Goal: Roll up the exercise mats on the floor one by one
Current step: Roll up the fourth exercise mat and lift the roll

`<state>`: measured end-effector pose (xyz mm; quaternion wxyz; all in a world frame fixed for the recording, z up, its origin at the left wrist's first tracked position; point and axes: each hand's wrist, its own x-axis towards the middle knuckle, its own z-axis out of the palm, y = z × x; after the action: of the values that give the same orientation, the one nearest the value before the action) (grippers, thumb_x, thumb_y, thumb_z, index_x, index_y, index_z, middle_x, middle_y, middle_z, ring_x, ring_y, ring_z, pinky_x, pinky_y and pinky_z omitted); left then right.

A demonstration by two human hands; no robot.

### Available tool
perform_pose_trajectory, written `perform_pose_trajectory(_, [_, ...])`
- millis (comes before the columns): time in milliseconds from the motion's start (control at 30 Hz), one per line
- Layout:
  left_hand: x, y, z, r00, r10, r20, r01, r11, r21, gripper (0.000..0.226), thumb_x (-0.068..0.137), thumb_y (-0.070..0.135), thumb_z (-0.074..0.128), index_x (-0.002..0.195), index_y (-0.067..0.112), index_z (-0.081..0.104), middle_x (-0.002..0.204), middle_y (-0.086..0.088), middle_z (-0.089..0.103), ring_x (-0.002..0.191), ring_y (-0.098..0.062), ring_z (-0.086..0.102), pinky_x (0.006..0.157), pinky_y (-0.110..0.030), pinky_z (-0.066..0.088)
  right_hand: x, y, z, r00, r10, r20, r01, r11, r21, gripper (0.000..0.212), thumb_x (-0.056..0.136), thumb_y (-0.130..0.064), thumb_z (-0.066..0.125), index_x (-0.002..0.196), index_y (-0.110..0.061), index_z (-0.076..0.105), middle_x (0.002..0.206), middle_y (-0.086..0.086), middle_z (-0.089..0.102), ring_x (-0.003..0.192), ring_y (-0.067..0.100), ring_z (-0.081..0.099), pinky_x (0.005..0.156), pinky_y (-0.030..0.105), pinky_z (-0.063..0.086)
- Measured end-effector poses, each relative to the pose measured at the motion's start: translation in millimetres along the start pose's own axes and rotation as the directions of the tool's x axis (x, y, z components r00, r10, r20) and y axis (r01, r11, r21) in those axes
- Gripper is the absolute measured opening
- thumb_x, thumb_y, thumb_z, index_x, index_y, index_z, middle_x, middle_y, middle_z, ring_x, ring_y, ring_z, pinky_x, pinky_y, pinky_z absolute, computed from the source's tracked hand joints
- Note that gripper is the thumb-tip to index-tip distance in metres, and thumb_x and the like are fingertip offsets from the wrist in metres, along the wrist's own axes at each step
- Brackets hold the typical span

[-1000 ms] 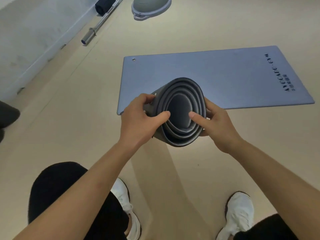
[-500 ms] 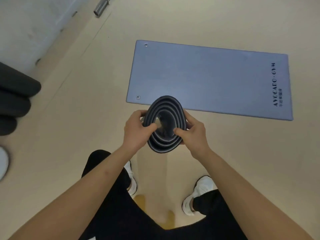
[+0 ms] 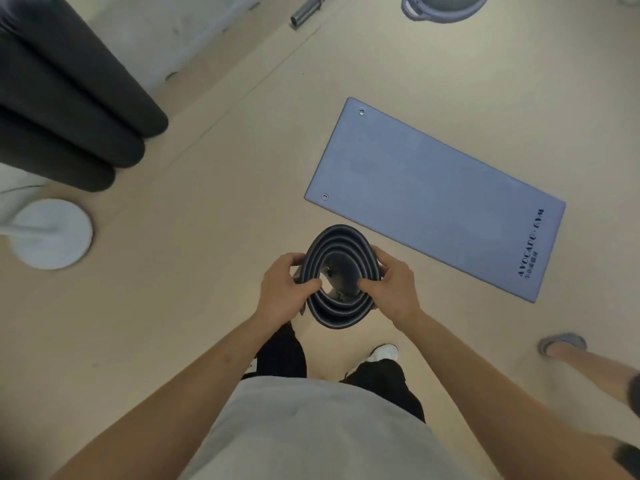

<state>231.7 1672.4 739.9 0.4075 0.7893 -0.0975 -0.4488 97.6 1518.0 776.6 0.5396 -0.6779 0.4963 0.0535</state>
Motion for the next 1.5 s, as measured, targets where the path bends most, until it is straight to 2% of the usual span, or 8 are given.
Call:
perform_pose_trajectory(167, [12,12,-72,0.997,-0.017,-0.071,0.014,0.999,-0.043,0.052,0.081,0.015,0.081,0.128,0.021,0.062,0.119,0.008,0.066,0.089,-0.012,0.072,0.063,-0.024,0.059,13,-66,47,1.0,-0.02,0.006,0.021,1.0,-0.023,0.074,0.078,0.002,0.07,0.104,-0.066,0.058,0.084,-0.02,0.075,0.079,0.009,0.074,0.075,0.047,0.064])
perform_pose_trajectory(267, [28,22,-110,0.993,-0.034,-0.117,0.027,0.998,-0.065,0.053,0.077,0.019,0.081,0.127,0.023,0.063,0.119,0.007,0.068,0.1,-0.015,0.071,0.08,-0.031,0.06,33,-100,72,0.998,-0.054,0.015,0.055,0.998,-0.038,0.071,0.079,0.0,0.072,0.102,-0.065,0.057,0.082,-0.026,0.074,0.079,0.004,0.072,0.08,0.042,0.064])
perform_pose_trajectory(400, [58,43,-161,0.982,-0.067,-0.175,0.054,0.995,-0.081,0.053,0.071,0.025,0.077,0.123,0.025,0.064,0.115,0.005,0.07,0.089,-0.02,0.072,0.074,-0.04,0.059,74,-147,102,0.99,-0.133,0.051,0.135,0.99,-0.031,0.067,0.079,-0.003,0.074,0.102,-0.064,0.06,0.082,-0.018,0.075,0.077,0.007,0.071,0.079,0.039,0.063])
perform_pose_trajectory(533, [109,71,-205,0.97,-0.077,-0.231,0.056,0.994,-0.093,0.056,0.065,0.031,0.071,0.12,0.024,0.064,0.103,-0.006,0.073,0.062,-0.018,0.06,0.059,-0.033,0.046,133,-196,121,0.973,-0.214,0.086,0.218,0.975,-0.031,0.059,0.08,-0.008,0.074,0.107,-0.06,0.063,0.076,-0.009,0.072,0.073,0.012,0.067,0.076,0.042,0.061])
perform_pose_trajectory(933, [259,190,-308,0.898,-0.101,-0.427,0.033,0.986,-0.162,0.056,0.067,0.034,0.072,0.12,0.022,0.06,0.097,-0.012,0.074,0.061,-0.019,0.058,0.062,-0.035,0.046,311,-383,129,0.91,-0.326,0.256,0.361,0.927,-0.104,0.06,0.077,-0.005,0.067,0.12,-0.047,0.067,0.075,-0.014,0.072,0.071,0.01,0.069,0.071,0.039,0.06])
perform_pose_trajectory(1233, [393,216,-417,0.894,-0.06,-0.445,-0.012,0.988,-0.157,0.044,0.076,0.024,0.075,0.114,0.034,0.055,0.1,-0.008,0.072,0.072,-0.026,0.06,0.069,-0.048,0.054,429,-499,195,0.918,-0.326,0.225,0.361,0.922,-0.136,0.074,0.077,-0.004,0.068,0.109,-0.07,0.059,0.075,-0.013,0.073,0.072,0.018,0.071,0.066,0.048,0.062])
perform_pose_trajectory(1400, [470,208,-484,0.902,-0.079,-0.424,0.005,0.985,-0.172,0.044,0.083,0.01,0.077,0.11,0.037,0.055,0.108,-0.004,0.07,0.082,-0.035,0.068,0.068,-0.045,0.054,494,-546,258,0.943,-0.258,0.211,0.293,0.943,-0.157,0.061,0.079,-0.007,0.07,0.125,-0.048,0.067,0.085,-0.016,0.076,0.079,0.008,0.072,0.077,0.044,0.063])
perform_pose_trajectory(1500, [513,201,-516,0.897,-0.091,-0.432,0.026,0.988,-0.153,0.044,0.084,0.006,0.077,0.121,0.024,0.059,0.118,-0.003,0.065,0.103,-0.027,0.067,0.089,-0.043,0.057,535,-566,296,0.949,-0.23,0.213,0.27,0.947,-0.177,0.064,0.078,-0.006,0.068,0.128,-0.045,0.067,0.084,-0.017,0.076,0.079,0.006,0.071,0.078,0.04,0.062])
